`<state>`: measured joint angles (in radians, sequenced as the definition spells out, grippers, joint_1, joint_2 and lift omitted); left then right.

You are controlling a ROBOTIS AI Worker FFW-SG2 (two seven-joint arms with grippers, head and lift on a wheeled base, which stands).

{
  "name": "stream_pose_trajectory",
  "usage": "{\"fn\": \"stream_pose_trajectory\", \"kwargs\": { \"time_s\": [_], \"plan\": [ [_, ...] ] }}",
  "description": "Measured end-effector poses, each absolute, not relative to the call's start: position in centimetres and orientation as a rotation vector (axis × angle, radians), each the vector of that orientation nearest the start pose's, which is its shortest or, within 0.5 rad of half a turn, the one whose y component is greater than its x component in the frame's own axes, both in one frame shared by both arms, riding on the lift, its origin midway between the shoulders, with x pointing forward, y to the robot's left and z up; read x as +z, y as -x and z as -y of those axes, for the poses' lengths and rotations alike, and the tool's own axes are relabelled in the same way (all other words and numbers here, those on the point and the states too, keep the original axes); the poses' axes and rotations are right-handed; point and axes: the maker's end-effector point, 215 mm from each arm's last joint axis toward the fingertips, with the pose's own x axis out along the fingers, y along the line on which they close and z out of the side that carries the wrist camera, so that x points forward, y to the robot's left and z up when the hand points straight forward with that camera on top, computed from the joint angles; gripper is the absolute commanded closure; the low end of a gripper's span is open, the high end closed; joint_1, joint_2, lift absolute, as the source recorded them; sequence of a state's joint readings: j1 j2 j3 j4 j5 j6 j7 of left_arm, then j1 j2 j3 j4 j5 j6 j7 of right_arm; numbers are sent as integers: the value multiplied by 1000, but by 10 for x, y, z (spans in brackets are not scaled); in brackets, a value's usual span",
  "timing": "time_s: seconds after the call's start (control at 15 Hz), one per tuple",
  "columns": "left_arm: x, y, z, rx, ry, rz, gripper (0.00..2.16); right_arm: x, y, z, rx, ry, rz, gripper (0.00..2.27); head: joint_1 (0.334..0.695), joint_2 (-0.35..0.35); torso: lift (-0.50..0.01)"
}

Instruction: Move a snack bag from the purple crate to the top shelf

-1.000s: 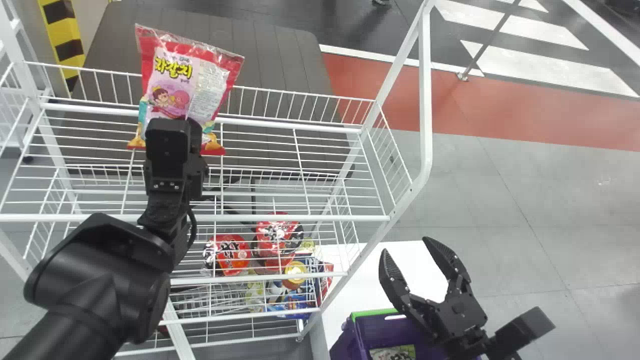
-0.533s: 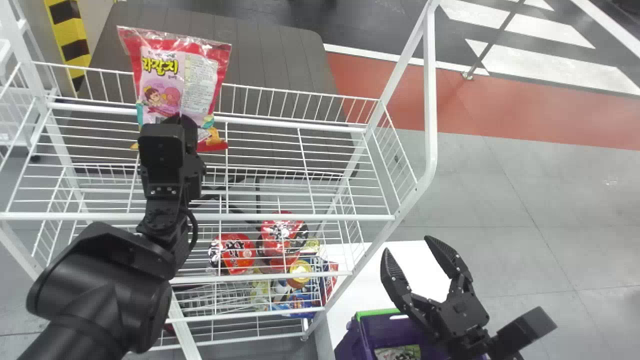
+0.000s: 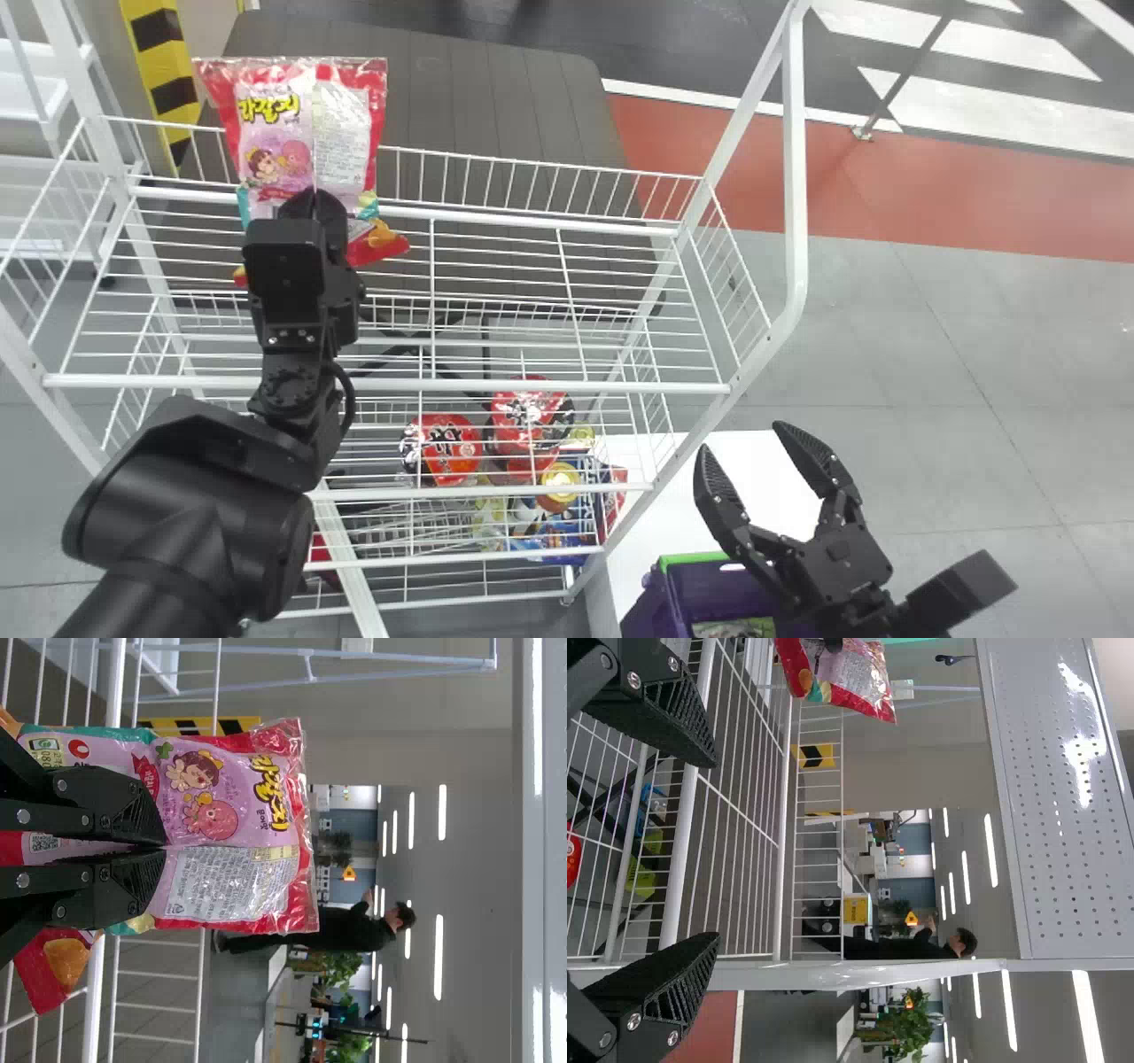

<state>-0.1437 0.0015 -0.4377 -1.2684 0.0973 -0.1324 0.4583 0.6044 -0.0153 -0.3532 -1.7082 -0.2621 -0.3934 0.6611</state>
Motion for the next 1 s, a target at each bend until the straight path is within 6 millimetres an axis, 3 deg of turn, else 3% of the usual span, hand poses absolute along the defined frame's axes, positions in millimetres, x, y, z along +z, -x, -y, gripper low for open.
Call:
{"fn": "stream_pose_trajectory", "kwargs": {
  "time_s": [0.6,1.0],
  "plan": [
    [-406,-611,-113,53,-15,-61,1028,-410,-347,307,276,-35,-8,144,695,-223,0],
    [-410,-618,-145,83,-29,-54,1025,-409,-348,301,285,-31,-5,144,695,-180,0]
  ]
}}
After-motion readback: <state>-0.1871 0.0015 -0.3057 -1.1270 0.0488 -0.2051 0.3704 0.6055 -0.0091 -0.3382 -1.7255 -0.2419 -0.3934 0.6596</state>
